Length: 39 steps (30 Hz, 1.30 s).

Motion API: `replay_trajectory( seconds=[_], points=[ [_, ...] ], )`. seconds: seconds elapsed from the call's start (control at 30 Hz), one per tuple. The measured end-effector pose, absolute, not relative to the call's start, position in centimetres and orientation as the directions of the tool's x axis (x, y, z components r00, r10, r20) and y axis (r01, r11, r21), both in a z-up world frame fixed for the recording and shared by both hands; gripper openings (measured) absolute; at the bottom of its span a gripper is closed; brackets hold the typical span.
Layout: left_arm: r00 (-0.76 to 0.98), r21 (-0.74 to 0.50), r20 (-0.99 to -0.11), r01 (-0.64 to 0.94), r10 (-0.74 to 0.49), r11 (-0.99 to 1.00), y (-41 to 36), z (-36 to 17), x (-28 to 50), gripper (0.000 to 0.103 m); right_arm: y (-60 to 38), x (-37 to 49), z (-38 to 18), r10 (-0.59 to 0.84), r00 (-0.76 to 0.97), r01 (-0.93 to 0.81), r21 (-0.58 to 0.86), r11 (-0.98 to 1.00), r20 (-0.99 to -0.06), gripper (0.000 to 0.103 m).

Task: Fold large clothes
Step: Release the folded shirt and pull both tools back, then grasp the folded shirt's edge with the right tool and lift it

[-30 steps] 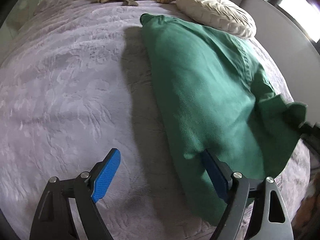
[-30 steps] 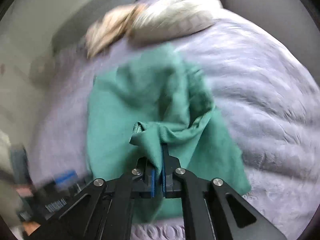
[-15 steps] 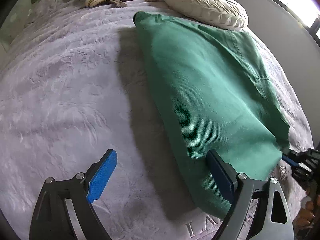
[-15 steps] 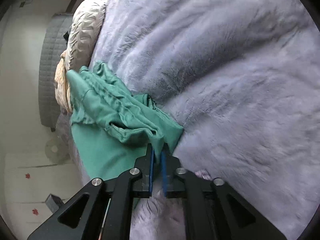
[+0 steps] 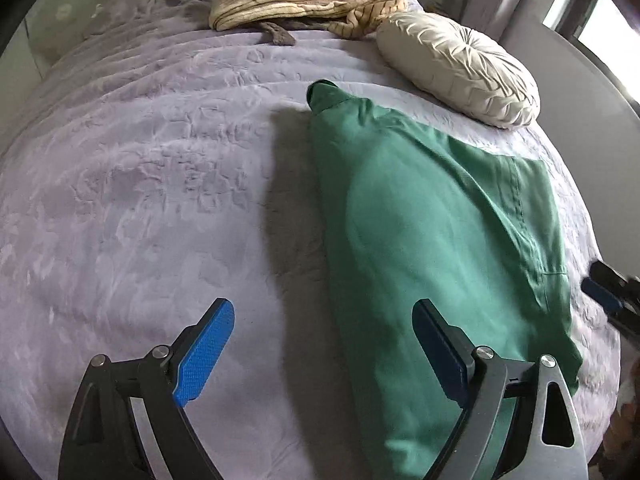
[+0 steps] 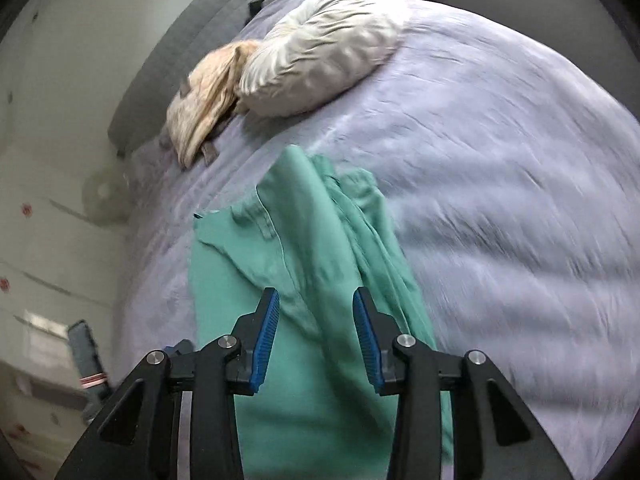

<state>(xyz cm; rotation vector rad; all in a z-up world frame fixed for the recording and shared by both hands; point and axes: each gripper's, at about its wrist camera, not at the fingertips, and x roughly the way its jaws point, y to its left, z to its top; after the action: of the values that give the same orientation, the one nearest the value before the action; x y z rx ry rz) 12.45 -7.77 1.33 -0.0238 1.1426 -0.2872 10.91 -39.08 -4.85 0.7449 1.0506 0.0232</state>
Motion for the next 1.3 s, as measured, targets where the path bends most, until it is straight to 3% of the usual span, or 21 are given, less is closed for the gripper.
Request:
replay_trajectory(
  seconds=[0.2,0.23,0.27,0.3,0.43,0.53,0.67,0.8,0.87,1.3],
  points=[
    [0.367,-0.186,-0.896,0.197,-0.249,0.963,-8.9,0.4,12.4,0.091,-38.3,15.9,-7.7,0.288,0.408,0.312,0.429,0.848,-0.866,0.043],
    [0.366,-0.191,-0.897,0.189,-0.25,0.963,-8.8,0.3,12.4,0.091,-38.4,16.5,-8.5,0.313,0.391,0.309,0.444,0.841,-0.865,0.037],
    [0.364,-0.194,-0.897,0.184,-0.25,0.964,-8.8,0.4,12.4,0.091,-38.5,16.7,-8.9,0.338,0.383,0.301,0.463,0.834,-0.859,0.024],
    [0.365,-0.19,-0.898,0.184,-0.246,0.964,-8.9,0.6,12.4,0.091,-38.7,16.7,-9.0,0.374,0.383,0.291,0.494,0.819,-0.845,0.005],
    [0.371,-0.162,-0.896,0.238,-0.244,0.958,-10.0,0.7,12.0,0.091,-38.9,16.2,-7.5,0.341,0.425,0.254,0.471,0.845,-0.839,0.004],
    [0.355,-0.16,-0.901,0.263,-0.249,0.951,-11.0,0.0,12.0,0.091,-39.9,16.1,-9.5,0.335,0.39,0.294,0.461,0.837,-0.858,0.004],
    [0.336,-0.176,-0.905,0.258,-0.259,0.95,-11.4,-0.7,12.1,0.092,-41.5,16.1,-13.1,0.393,0.364,0.356,0.516,0.779,-0.844,0.004],
    [0.319,-0.192,-0.908,0.255,-0.271,0.948,-11.0,-0.8,12.1,0.092,-42.3,15.5,-12.9,0.439,0.376,0.35,0.564,0.748,-0.816,0.004],
    [0.313,-0.185,-0.914,0.246,-0.259,0.951,-10.8,-0.8,12.1,0.099,-42.6,15.2,-12.6,0.454,0.372,0.35,0.575,0.739,-0.81,0.004],
    [0.304,-0.17,-0.923,0.228,-0.236,0.959,-10.9,-0.7,12.0,0.1,-43.8,12.8,-10.9,0.469,0.353,0.372,0.581,0.724,-0.81,0.017]
  ],
)
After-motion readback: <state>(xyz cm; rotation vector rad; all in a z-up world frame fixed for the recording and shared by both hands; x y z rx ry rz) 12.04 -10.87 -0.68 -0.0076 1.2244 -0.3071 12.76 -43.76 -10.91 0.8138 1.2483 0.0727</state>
